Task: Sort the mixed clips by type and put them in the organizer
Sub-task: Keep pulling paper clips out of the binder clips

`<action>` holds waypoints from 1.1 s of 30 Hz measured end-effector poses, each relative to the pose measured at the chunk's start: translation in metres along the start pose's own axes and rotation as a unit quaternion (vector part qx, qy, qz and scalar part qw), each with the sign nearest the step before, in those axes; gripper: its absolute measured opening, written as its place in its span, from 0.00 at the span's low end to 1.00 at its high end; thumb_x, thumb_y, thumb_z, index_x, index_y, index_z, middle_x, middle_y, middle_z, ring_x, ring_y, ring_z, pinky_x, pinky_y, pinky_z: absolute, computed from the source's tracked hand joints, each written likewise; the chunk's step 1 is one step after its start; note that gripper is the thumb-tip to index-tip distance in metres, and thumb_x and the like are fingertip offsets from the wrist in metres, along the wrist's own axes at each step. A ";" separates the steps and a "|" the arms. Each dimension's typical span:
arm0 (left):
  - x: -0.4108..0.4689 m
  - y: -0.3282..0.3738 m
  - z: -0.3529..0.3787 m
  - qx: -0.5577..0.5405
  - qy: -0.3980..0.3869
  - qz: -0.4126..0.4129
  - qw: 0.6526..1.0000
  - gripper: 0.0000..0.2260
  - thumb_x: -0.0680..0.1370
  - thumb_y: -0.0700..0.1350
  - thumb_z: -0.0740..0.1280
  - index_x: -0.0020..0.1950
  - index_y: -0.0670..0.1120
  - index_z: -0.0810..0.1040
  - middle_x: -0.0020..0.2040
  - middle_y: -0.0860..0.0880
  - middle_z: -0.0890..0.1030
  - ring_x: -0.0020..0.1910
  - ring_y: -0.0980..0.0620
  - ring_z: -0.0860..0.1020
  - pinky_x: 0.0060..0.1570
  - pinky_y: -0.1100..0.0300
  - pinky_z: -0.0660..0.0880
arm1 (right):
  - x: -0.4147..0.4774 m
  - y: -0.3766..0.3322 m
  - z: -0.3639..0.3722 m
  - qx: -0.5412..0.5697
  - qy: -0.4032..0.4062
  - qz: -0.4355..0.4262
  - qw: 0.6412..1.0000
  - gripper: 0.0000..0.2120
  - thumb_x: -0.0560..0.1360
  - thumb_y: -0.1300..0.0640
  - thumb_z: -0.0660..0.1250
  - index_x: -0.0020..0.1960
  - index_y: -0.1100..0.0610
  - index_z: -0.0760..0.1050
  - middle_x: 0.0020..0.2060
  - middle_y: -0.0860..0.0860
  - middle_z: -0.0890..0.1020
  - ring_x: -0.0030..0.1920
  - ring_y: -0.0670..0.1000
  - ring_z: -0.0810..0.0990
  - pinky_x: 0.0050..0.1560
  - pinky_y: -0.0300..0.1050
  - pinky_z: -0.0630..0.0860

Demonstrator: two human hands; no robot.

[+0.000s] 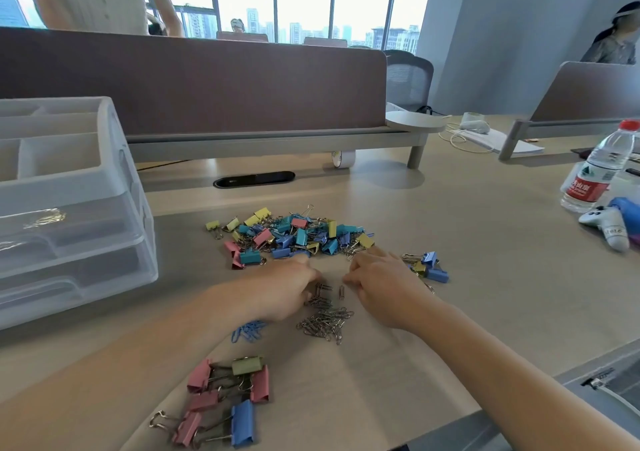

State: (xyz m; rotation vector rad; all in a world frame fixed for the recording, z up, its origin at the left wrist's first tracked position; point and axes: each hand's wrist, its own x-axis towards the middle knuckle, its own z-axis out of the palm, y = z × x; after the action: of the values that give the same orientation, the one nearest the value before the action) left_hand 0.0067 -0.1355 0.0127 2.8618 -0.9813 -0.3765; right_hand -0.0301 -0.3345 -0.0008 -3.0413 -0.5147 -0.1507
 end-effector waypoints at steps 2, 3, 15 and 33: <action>0.002 0.000 0.004 0.007 0.014 0.011 1.000 0.14 0.82 0.44 0.60 0.67 0.51 0.74 0.52 0.51 0.69 0.46 0.50 0.74 0.48 0.48 0.74 | -0.003 -0.007 0.000 0.006 -0.004 -0.012 1.000 0.16 0.81 0.57 0.56 0.61 0.46 0.80 0.52 0.46 0.76 0.59 0.51 0.68 0.60 0.47 0.68; 0.002 -0.001 0.007 0.006 0.023 0.013 1.000 0.12 0.82 0.44 0.59 0.64 0.52 0.74 0.51 0.51 0.70 0.46 0.50 0.74 0.46 0.48 0.74 | -0.005 -0.009 0.000 0.000 -0.005 -0.019 1.000 0.17 0.81 0.58 0.56 0.61 0.46 0.80 0.53 0.46 0.76 0.58 0.51 0.68 0.60 0.48 0.68; -0.024 0.008 -0.004 0.001 -0.026 0.052 0.998 0.15 0.80 0.52 0.64 0.65 0.49 0.76 0.58 0.52 0.72 0.54 0.52 0.72 0.57 0.53 0.71 | -0.029 -0.023 -0.012 0.077 -0.105 0.031 0.991 0.13 0.80 0.48 0.61 0.54 0.55 0.79 0.52 0.49 0.71 0.51 0.52 0.74 0.52 0.51 0.75; -0.016 0.021 0.008 -0.055 0.045 -0.002 0.997 0.07 0.74 0.47 0.72 0.49 0.46 0.80 0.47 0.47 0.80 0.46 0.46 0.78 0.48 0.48 0.77 | -0.018 -0.048 -0.013 0.101 -0.100 0.090 0.986 0.12 0.72 0.47 0.71 0.46 0.56 0.77 0.44 0.52 0.77 0.42 0.55 0.77 0.34 0.46 0.71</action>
State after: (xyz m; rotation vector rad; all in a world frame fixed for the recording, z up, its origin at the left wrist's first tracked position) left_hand -0.0202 -0.1422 0.0122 2.7567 -0.9108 -0.2887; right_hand -0.0645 -0.2960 0.0122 -2.8963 -0.2429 0.2046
